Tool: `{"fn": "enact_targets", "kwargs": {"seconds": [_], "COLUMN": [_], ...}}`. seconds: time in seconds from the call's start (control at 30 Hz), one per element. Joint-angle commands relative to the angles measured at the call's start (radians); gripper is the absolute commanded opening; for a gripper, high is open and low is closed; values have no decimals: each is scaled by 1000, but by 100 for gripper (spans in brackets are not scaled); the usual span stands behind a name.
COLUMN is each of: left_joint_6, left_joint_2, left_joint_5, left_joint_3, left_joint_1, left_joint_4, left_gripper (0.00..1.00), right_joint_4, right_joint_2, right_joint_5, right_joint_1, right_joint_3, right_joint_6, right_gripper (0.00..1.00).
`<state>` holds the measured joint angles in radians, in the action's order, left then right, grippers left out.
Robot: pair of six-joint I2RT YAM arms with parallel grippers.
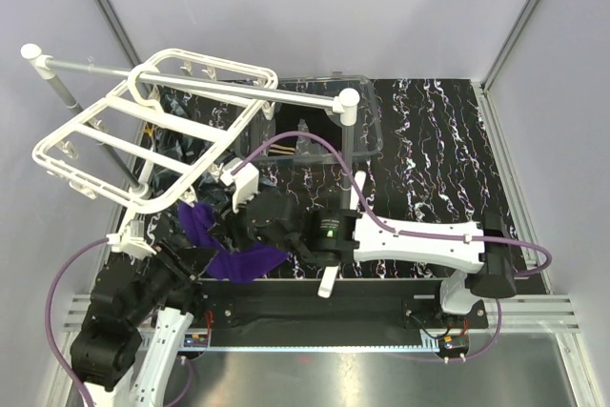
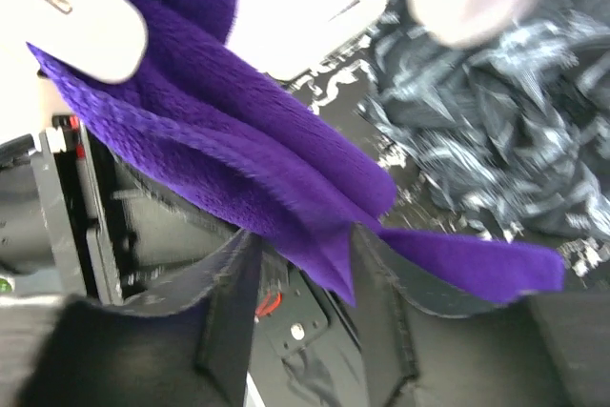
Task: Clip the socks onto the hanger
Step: Rotate the hanger at the center of the board, then open the clamp at the hanger.
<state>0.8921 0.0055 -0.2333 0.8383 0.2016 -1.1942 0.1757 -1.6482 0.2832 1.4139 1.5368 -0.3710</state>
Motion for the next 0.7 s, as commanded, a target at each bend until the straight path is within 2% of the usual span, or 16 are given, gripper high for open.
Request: {"fn": "enact_targets", "kwargs": {"seconds": [0.0,0.23,0.37,0.53,0.67], "left_joint_6": [33,-1,-16,-24,-25], "left_joint_2": [-164,-164,-164,-162,-162], "left_joint_5": [8,32,26,-70,-171], "left_joint_3": [-25,27,77,146,197], "left_joint_1": [-10,-13,-13,-14,-13], "left_joint_4": [120,61,-1,31,137], "left_gripper": [38,38,38,38,37], "right_joint_4": [99,168,208,188,66], "right_joint_2": [90,194,286,340,305], "right_joint_5": [76,13,42,53,-9], "right_joint_1": [3,5,5,5,3], "right_joint_3": [23,-41,-84,-115,-142], "right_joint_6": [-42,-6,56,127,187], "right_gripper": [50,55,56,52,48]}}
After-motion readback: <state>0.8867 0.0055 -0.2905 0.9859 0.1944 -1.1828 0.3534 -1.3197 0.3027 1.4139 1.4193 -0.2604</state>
